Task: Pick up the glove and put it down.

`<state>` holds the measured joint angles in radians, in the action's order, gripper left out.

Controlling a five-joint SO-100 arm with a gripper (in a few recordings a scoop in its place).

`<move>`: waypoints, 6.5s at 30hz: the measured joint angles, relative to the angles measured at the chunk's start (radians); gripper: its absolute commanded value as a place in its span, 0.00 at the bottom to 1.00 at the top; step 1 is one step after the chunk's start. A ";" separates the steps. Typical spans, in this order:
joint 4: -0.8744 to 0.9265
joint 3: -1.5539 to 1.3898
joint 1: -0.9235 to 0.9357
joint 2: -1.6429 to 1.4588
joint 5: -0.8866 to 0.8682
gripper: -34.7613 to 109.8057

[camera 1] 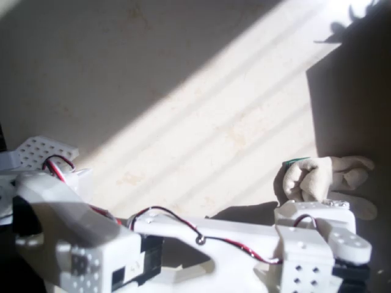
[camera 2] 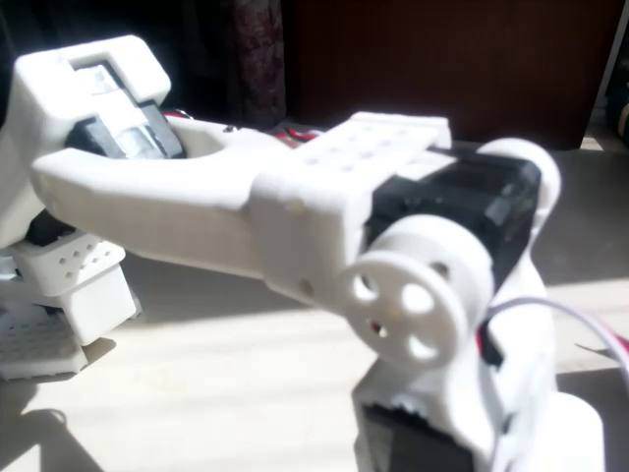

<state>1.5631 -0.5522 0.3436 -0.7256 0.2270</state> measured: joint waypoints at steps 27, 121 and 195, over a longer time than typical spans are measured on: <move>0.057 0.000 -0.238 -0.215 0.000 0.49; -0.063 -0.643 -0.405 -0.815 -0.084 0.25; -0.532 -2.445 -0.405 -2.548 -0.084 0.24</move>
<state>1.0308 -2.9974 -0.0614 -3.2735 0.1427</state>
